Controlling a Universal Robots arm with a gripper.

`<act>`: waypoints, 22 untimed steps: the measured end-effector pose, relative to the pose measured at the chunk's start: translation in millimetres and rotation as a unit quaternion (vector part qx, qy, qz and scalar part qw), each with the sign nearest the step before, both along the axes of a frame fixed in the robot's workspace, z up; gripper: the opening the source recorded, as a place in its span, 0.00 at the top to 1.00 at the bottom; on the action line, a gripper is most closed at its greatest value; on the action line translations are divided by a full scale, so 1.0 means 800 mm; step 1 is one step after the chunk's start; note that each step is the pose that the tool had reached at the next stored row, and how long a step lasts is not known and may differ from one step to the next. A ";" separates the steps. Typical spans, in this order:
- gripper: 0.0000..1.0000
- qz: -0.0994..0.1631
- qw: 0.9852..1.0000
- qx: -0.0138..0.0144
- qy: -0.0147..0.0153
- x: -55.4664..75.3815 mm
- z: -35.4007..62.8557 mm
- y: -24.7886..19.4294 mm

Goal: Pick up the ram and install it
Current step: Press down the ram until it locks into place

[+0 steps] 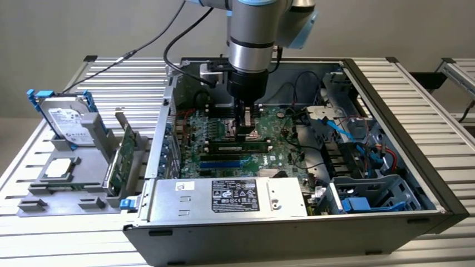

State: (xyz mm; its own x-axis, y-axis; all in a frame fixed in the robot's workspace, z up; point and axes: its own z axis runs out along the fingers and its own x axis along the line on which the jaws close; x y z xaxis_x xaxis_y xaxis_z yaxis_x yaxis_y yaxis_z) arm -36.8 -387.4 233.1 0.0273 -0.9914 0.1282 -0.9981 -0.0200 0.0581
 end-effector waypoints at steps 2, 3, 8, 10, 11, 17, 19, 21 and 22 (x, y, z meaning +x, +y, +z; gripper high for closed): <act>0.89 0.000 1.000 0.000 0.000 0.000 -0.001 -0.0001; 0.89 0.000 1.000 0.000 0.000 0.000 -0.002 -0.0001; 0.89 0.000 1.000 0.000 -0.001 0.000 -0.005 -0.0001; 0.89 0.000 1.000 0.000 -0.001 0.000 -0.006 -0.0001; 0.89 0.000 1.000 0.000 -0.001 0.000 -0.007 -0.0002; 0.89 0.000 1.000 0.000 0.000 0.000 -0.012 -0.0002; 0.89 0.000 1.000 0.001 0.000 0.001 -0.011 -0.0001; 0.89 0.000 1.000 0.003 0.000 0.001 -0.003 -0.0002; 0.89 0.000 1.000 0.002 0.000 0.001 0.003 -0.0004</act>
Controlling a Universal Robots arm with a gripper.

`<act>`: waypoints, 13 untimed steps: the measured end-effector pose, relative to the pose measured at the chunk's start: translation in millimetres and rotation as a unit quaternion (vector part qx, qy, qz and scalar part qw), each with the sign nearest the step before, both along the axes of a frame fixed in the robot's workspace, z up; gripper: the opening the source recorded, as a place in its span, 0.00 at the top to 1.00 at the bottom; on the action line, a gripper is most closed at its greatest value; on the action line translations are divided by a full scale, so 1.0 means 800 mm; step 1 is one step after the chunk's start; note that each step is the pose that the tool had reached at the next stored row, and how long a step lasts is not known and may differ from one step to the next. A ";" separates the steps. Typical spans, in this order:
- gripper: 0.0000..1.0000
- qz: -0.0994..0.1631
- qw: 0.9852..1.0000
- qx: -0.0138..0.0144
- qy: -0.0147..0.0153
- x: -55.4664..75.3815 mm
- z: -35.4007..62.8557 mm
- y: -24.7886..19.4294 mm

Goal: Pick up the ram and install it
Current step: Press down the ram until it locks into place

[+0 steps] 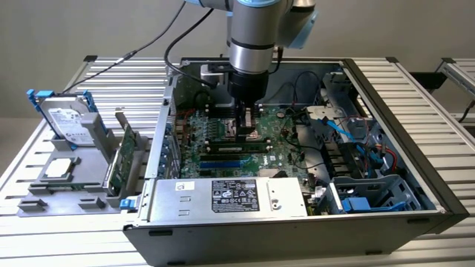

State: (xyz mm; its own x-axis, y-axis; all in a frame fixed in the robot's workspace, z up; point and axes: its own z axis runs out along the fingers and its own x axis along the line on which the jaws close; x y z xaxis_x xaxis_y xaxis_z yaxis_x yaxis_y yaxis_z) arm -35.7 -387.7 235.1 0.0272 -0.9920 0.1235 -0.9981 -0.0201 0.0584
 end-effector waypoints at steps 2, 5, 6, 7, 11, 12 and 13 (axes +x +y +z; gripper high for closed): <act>0.89 0.000 1.000 0.000 0.000 0.000 0.009 0.0000; 0.89 0.000 1.000 0.001 0.000 0.000 0.014 -0.0001; 0.89 0.000 1.000 0.001 0.000 0.000 0.014 -0.0001; 0.89 0.000 1.000 0.001 0.000 0.000 0.014 -0.0001; 0.89 0.000 1.000 0.001 0.000 0.000 0.014 -0.0001; 0.89 0.000 1.000 0.001 0.000 0.000 0.014 -0.0001; 0.89 0.000 1.000 0.001 0.000 0.000 0.014 -0.0001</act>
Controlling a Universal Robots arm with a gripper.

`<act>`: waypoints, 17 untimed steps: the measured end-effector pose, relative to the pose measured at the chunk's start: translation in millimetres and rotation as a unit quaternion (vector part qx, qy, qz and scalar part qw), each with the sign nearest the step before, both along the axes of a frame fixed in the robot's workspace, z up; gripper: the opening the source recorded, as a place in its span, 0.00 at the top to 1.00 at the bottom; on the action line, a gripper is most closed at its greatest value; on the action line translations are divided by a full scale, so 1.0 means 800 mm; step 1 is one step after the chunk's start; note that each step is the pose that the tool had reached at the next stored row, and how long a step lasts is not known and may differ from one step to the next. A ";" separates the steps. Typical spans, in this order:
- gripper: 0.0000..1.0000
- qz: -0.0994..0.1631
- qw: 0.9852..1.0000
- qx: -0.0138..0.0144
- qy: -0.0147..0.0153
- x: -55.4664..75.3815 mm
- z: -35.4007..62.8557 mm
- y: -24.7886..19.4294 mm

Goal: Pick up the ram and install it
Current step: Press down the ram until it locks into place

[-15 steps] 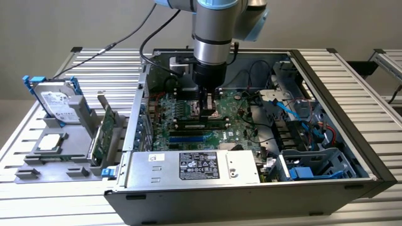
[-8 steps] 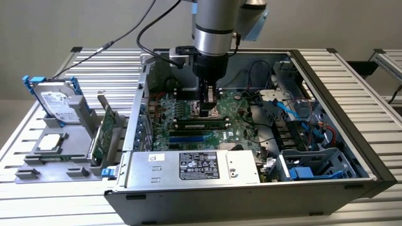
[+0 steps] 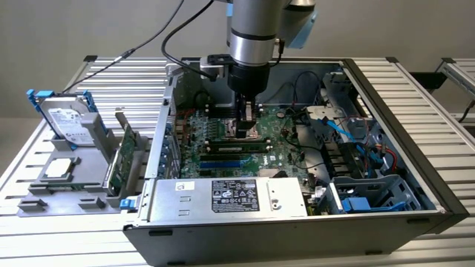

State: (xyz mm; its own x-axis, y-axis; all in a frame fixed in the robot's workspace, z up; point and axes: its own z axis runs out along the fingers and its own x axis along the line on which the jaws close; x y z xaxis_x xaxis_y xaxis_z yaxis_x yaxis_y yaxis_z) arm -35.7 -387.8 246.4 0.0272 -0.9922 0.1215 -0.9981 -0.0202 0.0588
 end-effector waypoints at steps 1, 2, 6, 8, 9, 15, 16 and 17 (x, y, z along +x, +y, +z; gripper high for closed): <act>0.89 0.000 1.000 0.000 0.000 0.000 0.000 0.0000; 0.89 0.000 1.000 0.000 0.000 0.000 0.000 0.0000; 0.89 0.000 1.000 0.000 0.000 0.000 0.000 0.0000; 0.89 0.000 1.000 0.000 0.000 0.000 -0.001 -0.0001; 0.89 -0.004 1.000 0.000 0.000 0.000 -0.001 -0.0003; 0.89 -0.053 0.999 0.000 0.000 0.000 -0.001 -0.0003; 0.89 -0.062 0.998 0.000 0.000 0.000 -0.001 -0.0003; 0.89 -0.070 0.998 0.000 0.000 0.000 -0.001 -0.0003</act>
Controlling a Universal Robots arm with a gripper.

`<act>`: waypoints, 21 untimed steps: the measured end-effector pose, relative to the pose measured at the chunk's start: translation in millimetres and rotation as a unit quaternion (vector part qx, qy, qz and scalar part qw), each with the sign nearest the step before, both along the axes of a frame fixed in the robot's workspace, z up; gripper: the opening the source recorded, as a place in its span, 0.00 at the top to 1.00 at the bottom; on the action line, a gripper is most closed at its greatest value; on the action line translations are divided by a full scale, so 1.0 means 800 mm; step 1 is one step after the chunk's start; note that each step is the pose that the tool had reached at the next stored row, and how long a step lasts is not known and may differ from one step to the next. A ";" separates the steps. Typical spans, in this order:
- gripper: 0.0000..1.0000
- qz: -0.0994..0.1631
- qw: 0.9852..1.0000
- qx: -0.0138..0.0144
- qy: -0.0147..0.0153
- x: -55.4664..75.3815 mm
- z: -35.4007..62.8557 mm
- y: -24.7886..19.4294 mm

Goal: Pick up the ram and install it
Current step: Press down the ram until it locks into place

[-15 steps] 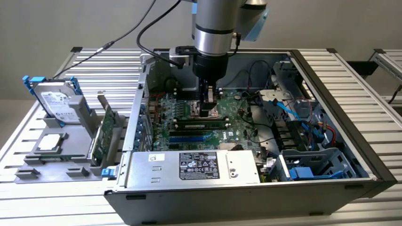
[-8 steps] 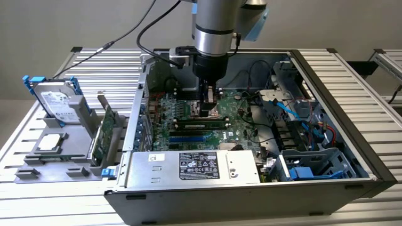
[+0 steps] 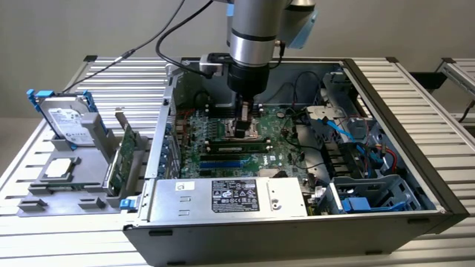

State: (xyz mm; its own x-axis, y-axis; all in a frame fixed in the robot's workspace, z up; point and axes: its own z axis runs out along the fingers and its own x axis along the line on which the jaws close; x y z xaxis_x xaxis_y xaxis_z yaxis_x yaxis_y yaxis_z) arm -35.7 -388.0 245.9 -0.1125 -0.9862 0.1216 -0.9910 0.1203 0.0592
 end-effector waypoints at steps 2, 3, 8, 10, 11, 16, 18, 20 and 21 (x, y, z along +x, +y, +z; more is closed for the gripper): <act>0.89 -0.018 1.000 0.000 0.000 0.000 0.000 0.0000; 0.89 -0.026 1.000 0.000 0.000 0.000 0.000 0.0000; 0.89 -0.069 0.998 0.000 0.000 0.000 0.000 0.0000; 0.89 -0.086 0.996 0.000 0.000 0.000 0.000 0.0000; 0.89 -0.095 0.995 0.000 0.000 0.000 0.000 0.0000; 0.89 -0.133 0.991 0.000 0.000 0.000 0.000 0.0000; 0.89 -0.144 0.990 -0.001 0.000 0.000 0.000 0.0001; 0.89 -0.154 0.988 -0.002 -0.001 0.000 0.000 0.0000; 0.89 -0.159 0.987 -0.003 -0.001 0.000 0.000 -0.0001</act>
State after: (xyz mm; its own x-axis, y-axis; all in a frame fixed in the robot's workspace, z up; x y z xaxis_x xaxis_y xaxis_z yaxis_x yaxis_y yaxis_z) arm -35.8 -388.1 246.0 -0.4167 -0.9002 0.1263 -0.9032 0.4258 0.0549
